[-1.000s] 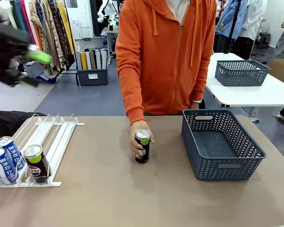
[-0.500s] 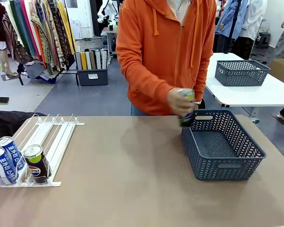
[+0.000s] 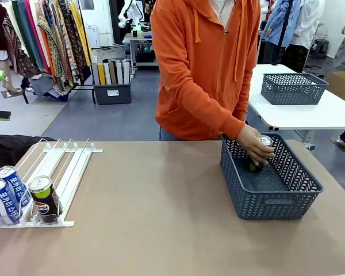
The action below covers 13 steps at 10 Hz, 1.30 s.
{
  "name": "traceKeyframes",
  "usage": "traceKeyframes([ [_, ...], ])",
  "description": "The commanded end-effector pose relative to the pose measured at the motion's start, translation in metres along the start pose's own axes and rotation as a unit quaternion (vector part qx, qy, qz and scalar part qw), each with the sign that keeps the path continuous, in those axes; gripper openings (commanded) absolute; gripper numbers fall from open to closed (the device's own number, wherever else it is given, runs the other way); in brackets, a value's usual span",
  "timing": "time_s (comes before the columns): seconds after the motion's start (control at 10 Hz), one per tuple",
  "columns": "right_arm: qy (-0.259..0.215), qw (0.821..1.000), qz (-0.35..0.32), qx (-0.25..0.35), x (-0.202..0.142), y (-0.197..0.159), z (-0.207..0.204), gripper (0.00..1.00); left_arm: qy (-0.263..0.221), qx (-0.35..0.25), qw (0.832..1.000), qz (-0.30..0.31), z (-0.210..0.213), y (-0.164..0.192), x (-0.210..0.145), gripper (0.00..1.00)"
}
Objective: Retrieve and store the cans from the dispenser.
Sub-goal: Pick up one can from the Automatic Can Dispenser and place it in the middle of the table, then pick up the last remaining can from one row of the Automatic Can Dispenser and place it in the middle of the table.
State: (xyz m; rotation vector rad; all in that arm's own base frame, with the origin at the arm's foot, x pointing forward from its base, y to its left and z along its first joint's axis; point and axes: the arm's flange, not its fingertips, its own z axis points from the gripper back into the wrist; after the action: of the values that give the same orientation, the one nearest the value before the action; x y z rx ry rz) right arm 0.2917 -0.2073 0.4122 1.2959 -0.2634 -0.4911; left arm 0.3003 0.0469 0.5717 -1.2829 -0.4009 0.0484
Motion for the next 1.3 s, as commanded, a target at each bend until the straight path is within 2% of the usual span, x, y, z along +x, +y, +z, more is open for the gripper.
traceKeyframes([
  [0.0, 0.004, 1.0, -0.002, -0.001, 0.0, 0.004, 0.004, 1.0, -0.002, -0.012, 1.0, -0.006, 0.001, 0.002, 0.003, 1.0],
  [0.6, 0.004, 1.0, -0.002, -0.001, 0.0, 0.004, 0.004, 1.0, 0.0, -0.001, 1.0, 0.005, 0.002, 0.004, 0.001, 1.0],
  [0.7, 0.004, 1.0, -0.002, -0.001, 0.0, 0.004, 0.004, 1.0, 0.048, 0.148, 0.988, 0.006, -0.012, 0.003, 0.005, 1.0],
  [0.8, 0.004, 1.0, -0.002, -0.001, 0.0, 0.004, 0.004, 1.0, 0.082, 0.284, 0.955, -0.024, -0.029, 0.005, 0.003, 1.0],
  [0.9, 0.004, 1.0, -0.002, -0.001, 0.0, 0.004, 0.004, 1.0, 0.101, 0.397, 0.911, -0.049, -0.044, 0.008, -0.003, 1.0],
  [1.0, 0.004, 1.0, -0.002, -0.001, 0.0, 0.004, 0.004, 1.0, 0.116, 0.486, 0.863, -0.075, -0.06, 0.015, -0.004, 1.0],
  [1.1, 0.004, 1.0, -0.002, -0.001, 0.0, 0.004, 0.004, 1.0, 0.143, 0.52, 0.838, -0.083, -0.073, 0.02, -0.007, 1.0],
  [1.2, 0.004, 1.0, -0.002, -0.001, 0.0, 0.004, 0.004, 1.0, 0.171, 0.57, 0.799, -0.081, -0.081, 0.027, -0.009, 1.0],
])
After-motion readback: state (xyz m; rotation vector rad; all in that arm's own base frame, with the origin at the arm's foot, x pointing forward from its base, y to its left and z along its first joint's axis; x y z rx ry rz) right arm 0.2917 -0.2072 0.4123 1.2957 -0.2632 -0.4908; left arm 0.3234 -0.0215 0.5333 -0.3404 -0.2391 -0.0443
